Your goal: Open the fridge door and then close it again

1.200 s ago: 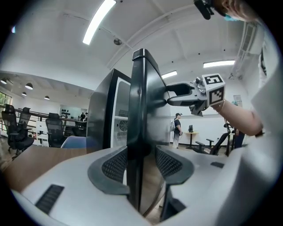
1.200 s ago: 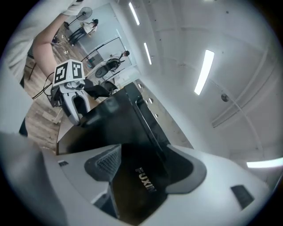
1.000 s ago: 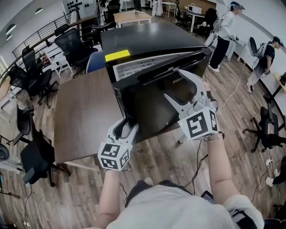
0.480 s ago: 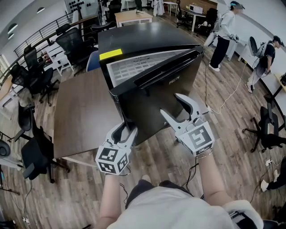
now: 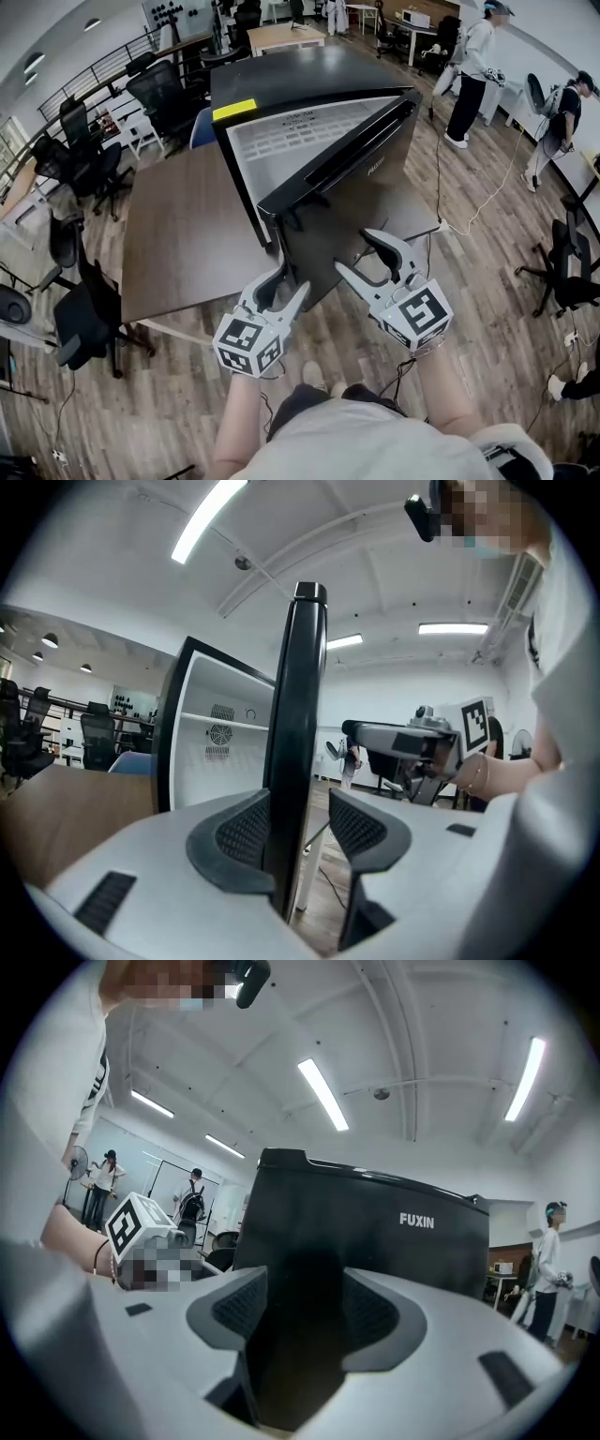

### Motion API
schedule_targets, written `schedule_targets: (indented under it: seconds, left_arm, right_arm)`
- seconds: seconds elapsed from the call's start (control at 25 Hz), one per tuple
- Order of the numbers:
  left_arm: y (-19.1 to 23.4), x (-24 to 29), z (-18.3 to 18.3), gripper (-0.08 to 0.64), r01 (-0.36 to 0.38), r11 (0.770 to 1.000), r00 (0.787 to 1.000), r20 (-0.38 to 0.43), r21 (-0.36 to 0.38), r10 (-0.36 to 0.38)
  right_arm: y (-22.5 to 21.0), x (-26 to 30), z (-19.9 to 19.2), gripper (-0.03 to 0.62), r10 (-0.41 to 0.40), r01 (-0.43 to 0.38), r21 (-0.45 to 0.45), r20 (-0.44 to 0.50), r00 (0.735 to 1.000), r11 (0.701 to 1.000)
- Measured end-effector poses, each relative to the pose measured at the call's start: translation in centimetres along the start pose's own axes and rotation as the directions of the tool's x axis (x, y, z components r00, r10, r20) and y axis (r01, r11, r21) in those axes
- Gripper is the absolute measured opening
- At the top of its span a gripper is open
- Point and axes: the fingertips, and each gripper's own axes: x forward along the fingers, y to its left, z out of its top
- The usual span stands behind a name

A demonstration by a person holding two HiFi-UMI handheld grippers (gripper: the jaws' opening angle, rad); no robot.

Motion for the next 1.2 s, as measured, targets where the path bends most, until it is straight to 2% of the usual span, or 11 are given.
schedule_targets:
  seconds: [0.32, 0.64, 0.8, 1.2]
  left_arm:
    - [-4.2, -0.6, -0.6, 0.198, 0.058, 0.998, 0.998, 0.002, -0.003, -0.058]
    - [-7.4, -1.1, -1.8, 0.182, 0.117, 0.993, 0.993, 0.027, -0.018, -0.117]
    - [-9.0, -1.1, -2.0, 0.139, 0.160, 0.987, 0.987, 0.022, -0.010, -0.159]
    - [-14.1, 0.0, -2.3, 0.089, 0.303, 0.953, 0.953, 0.025, -0.015, -0.302]
  right_arm:
    - [2.4, -3.6, -0.8, 0.238, 0.048, -0.055, 0.142, 0.050, 0.998, 0.988]
    - [4.7, -6.1, -1.6, 0.244, 0.053, -0.060, 0.162, 0.048, 0.997, 0.985]
    - [5.4, -7.1, -1.9, 0.245, 0.041, -0.048, 0.167, 0.040, 0.998, 0.985]
    - [4.6, -10.4, -2.6, 0.267, -0.028, 0.022, 0.193, 0.028, 0.999, 0.981]
